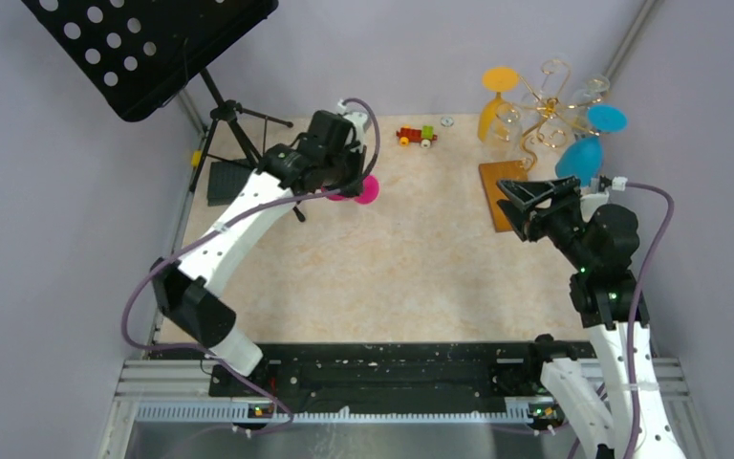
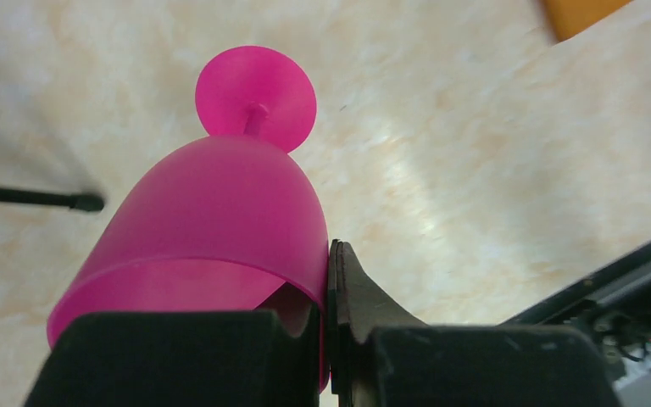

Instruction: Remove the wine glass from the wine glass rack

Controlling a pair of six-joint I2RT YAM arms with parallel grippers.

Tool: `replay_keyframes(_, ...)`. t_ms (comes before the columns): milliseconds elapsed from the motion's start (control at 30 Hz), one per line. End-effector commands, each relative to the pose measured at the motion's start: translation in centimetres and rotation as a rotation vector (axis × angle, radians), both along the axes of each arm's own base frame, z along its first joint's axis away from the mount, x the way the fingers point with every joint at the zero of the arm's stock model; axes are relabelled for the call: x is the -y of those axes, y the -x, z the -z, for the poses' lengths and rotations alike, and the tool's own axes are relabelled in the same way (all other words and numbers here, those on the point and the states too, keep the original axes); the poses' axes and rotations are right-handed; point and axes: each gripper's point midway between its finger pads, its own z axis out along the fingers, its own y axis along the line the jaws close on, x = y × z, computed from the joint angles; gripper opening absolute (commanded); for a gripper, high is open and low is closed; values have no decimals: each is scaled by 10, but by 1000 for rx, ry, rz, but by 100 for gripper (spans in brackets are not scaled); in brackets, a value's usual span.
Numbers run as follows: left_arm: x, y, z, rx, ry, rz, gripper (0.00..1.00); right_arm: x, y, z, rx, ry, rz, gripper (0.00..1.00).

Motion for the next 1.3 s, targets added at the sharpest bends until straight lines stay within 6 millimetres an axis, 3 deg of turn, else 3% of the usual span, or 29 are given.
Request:
replay_keyframes(0,-45,-13,45,-97,-271,-64,0,4,8,-14,57,61,13,58)
replay_keyframes(233,-73,-38,90,-229,-303,-99,0,7,15,-6,42,84,27,54)
replay_keyframes(533,-87,-80,92,-278,-276,-73,0,9,15,-3,42,84,39,54)
replay_keyframes(700,-97,-105,106,-304,-317,-139,0,9,15,0,35,87,41,54)
replay_keyframes(933,-105,-109,126,-356,-354,-148,0,11,10,-11,67,113,49,54)
replay_keyframes(1133,-115,-111,130,-371,-360,-162,0,8,5,-7,63,117,34,54)
replay_keyframes(1267,-117,-119,121,-353,-353,-170,19,7,2,-12,79,124,27,55)
